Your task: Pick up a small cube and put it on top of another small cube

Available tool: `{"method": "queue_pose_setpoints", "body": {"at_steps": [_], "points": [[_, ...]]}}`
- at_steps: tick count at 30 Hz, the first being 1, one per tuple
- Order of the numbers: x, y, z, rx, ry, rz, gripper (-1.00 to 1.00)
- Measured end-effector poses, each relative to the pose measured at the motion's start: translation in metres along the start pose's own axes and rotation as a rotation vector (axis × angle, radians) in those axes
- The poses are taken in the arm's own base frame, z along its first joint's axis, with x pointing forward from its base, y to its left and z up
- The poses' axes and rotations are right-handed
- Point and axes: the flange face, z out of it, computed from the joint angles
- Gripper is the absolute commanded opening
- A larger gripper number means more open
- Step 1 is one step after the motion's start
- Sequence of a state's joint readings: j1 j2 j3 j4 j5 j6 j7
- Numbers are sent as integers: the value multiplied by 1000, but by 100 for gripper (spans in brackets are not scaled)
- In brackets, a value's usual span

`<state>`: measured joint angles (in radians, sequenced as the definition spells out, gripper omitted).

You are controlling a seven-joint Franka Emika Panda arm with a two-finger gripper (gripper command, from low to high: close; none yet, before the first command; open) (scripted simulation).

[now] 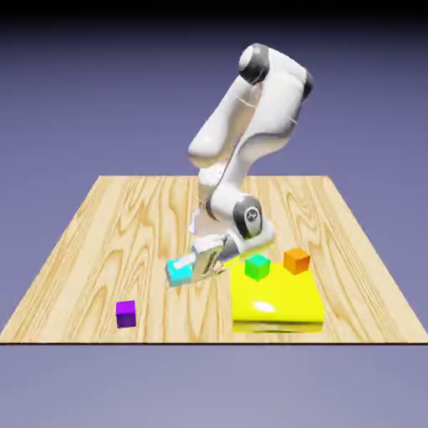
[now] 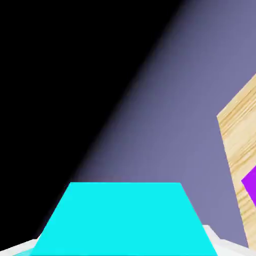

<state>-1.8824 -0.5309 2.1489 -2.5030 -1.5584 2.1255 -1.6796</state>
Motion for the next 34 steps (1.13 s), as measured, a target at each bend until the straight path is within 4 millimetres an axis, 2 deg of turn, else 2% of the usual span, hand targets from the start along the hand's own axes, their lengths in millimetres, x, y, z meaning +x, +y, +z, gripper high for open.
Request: {"method": "queue_pose_setpoints", "body": {"at_steps": [5,10,17,24,28,31,32,34], "points": [[-34,-10,-43,-8,68,-62,-100],[-58,-22,-92,-60,151,-152,-100],[-52,2,-151,-36,183,-474,-100],[-30,28,-209,-27,232,-811,-100],[-31,11,-255,-167,290,-928,-100],[-16,28,-218,-166,290,-930,-100],[-11,31,-206,-167,290,-928,100],[-11,31,-206,-168,292,-928,100]]}}
